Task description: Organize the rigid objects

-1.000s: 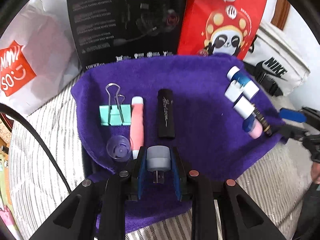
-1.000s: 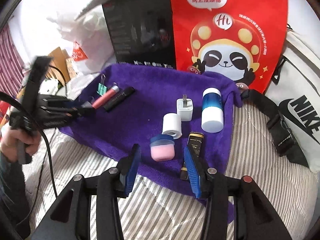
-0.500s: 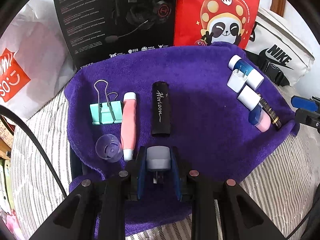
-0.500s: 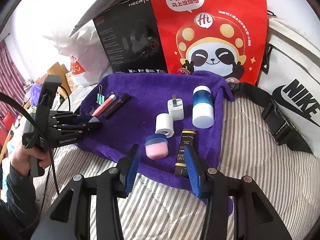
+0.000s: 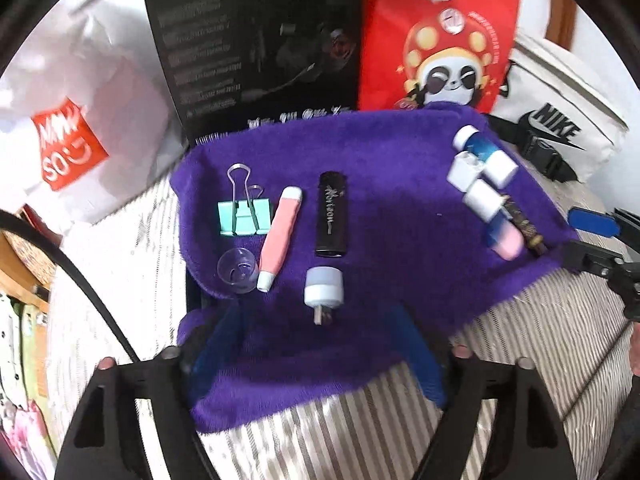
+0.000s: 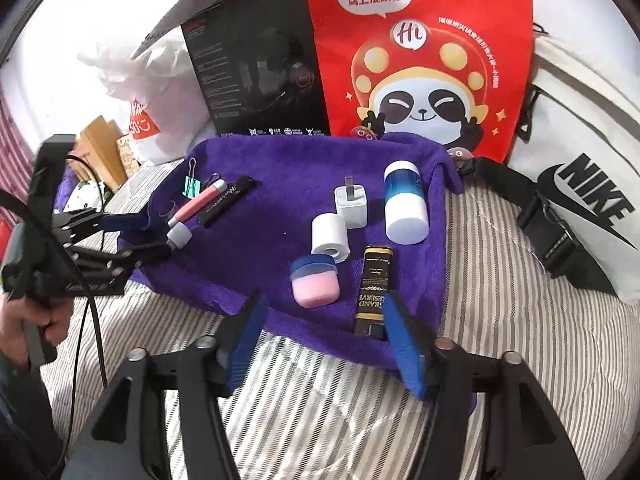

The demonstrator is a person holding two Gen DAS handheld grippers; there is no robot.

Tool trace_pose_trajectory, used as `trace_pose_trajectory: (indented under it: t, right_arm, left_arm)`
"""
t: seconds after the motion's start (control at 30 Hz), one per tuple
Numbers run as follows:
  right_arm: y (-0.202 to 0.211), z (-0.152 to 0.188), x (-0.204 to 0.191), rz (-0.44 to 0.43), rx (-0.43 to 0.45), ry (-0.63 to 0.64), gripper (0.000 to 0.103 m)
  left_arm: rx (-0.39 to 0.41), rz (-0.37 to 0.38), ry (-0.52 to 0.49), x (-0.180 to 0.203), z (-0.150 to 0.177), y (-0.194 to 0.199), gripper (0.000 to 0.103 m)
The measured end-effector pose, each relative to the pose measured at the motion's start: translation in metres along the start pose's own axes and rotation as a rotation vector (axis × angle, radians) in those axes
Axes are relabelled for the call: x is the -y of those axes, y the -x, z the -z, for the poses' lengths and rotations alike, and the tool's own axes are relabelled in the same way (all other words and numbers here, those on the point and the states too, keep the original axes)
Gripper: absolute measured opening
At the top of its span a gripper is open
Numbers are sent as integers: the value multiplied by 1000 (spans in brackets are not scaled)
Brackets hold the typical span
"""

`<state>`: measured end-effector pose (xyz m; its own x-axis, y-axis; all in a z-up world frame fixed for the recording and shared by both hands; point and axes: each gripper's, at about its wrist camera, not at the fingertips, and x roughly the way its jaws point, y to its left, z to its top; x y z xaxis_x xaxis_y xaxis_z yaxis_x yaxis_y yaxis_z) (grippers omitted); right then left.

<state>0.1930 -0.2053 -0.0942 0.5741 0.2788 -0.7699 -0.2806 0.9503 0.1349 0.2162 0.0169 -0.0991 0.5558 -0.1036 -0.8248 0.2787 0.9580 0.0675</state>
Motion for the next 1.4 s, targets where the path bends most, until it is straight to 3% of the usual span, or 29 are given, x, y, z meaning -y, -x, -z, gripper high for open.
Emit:
trace_pose_trajectory:
  t: [0.23,0.33,0.4,0.57,0.7,0.87,1.2,1.4]
  right_arm:
    - [32,7,-24,71,34,-42,86]
    - [48,13,-34,117,38,-59,92]
    - [58,16,-41,163,37,-56,102]
    - [89,32,-62,270,40,-21,103]
    - [113,48,-67,268,44,-53,103]
    - [142,68,-71,279,40,-78,103]
    - [164,85,-64,288,34,-93,103]
    - [161,84,-65,299,21,-90,103]
  left_arm:
    - [83,-83,0,19,17,56,98]
    - [115,-60,45,20,27,77,103]
    - [135,-43,67,23,35,91,103]
    - [192,-51,143,24,58,128,103]
    - [225,-28,181,28,76,156,103]
    - [252,-96,169,40,94,183,103]
    - [264,-75,161,54,101,199,103]
    - [226,-37,187,52,104,193,103]
